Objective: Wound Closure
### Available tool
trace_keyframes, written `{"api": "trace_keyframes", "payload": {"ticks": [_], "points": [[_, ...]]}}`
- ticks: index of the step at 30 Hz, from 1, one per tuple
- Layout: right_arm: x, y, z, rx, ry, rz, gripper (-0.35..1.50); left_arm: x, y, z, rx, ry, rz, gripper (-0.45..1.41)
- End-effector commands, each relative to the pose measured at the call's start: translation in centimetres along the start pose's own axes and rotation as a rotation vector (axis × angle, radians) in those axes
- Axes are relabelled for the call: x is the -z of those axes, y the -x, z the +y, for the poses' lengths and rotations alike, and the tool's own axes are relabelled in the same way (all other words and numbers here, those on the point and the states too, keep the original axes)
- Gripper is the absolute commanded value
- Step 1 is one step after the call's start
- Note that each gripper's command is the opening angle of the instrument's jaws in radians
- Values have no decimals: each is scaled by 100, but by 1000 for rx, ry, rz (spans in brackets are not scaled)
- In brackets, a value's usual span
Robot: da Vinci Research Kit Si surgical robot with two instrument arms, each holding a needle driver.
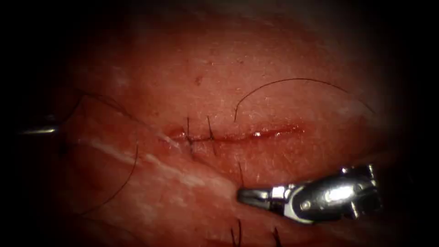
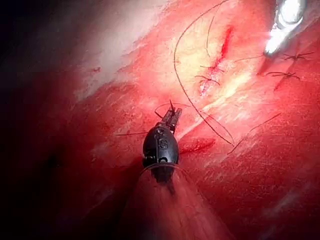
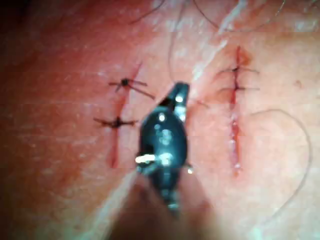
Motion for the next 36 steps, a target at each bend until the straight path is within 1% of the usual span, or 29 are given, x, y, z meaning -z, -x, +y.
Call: {"api": "trace_keyframes", "payload": {"ticks": [1,2,3,7,11,13,14,15,16,17,20,22,26,27,30,31,35,36], "points": [[2,-12,-31,2,-24,6,-35,-8,8,2,2,2,0,-45],[7,-24,-42,9,-36,13,-35,-8,8,2,2,1,0,-45],[9,-31,-49,12,-44,15,-35,-8,9,2,1,1,0,-45],[13,-47,-61,17,-53,23,-35,-10,8,3,2,2,1,-45],[7,-49,-60,15,-51,19,-35,-11,8,4,1,4,2,-45],[-2,-47,-56,13,-50,24,-35,-10,8,4,1,4,2,-45],[-4,-46,-55,12,-42,29,5,-10,8,4,1,5,2,-45],[-5,-46,-54,10,-33,44,73,-10,9,4,1,5,2,-45],[-5,-44,-52,20,-8,55,106,-10,9,4,1,5,2,-45],[-3,-42,-51,31,5,56,118,-10,9,4,1,5,2,-45],[11,-29,-46,56,-7,43,120,-10,9,4,0,4,2,-45],[31,-7,-36,59,-30,-18,115,-11,10,4,-1,5,-1,-45],[57,25,-4,46,-4,-55,111,-13,10,4,0,4,0,-45],[61,34,8,-3,8,-51,108,-14,10,4,-1,6,0,-45],[65,53,37,-89,59,-16,103,-18,11,5,-2,7,-1,-45],[64,58,45,-95,67,3,103,-20,12,6,-2,11,0,-45],[52,75,71,-111,67,-1,103,-23,15,9,-6,15,-3,-45],[43,82,82,-115,62,-10,113,-23,16,9,-7,15,-3,-45]]}}
